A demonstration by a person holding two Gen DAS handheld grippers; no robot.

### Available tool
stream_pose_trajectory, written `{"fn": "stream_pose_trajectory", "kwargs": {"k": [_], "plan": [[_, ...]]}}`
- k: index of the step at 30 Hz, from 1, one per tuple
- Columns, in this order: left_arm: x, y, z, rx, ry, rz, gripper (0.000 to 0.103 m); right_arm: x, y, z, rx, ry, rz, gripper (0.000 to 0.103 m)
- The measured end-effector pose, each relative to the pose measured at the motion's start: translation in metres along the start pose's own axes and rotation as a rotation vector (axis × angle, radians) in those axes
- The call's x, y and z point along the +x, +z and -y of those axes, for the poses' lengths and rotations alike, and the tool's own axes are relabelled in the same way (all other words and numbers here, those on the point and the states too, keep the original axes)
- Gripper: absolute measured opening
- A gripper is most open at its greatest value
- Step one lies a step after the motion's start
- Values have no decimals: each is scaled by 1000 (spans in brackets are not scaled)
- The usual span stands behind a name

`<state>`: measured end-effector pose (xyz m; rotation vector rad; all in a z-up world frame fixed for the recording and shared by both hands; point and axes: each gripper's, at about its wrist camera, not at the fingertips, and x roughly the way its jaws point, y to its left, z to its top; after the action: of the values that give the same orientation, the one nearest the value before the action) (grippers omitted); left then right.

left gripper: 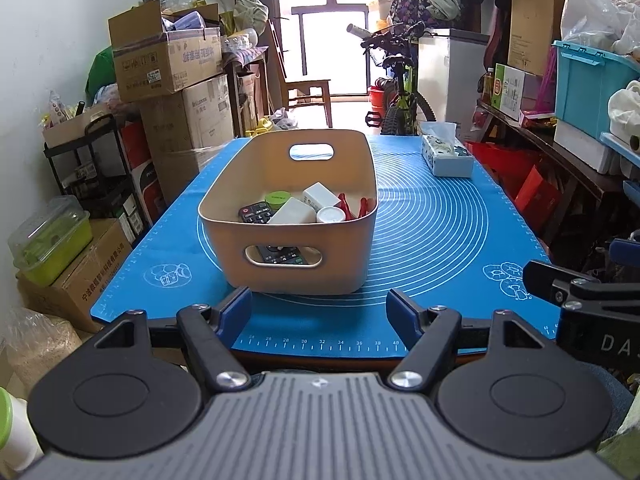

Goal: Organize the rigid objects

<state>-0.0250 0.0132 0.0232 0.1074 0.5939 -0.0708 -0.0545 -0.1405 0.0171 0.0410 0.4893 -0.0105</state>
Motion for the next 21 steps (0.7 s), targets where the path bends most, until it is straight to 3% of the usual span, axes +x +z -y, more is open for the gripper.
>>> {"fn": "stream_pose_trajectory", "kwargs": {"k": [21], "plan": [[-1,-1,-2,-6,-9,1,75,-2,-2,-1,-30,-6,11,97]]}}
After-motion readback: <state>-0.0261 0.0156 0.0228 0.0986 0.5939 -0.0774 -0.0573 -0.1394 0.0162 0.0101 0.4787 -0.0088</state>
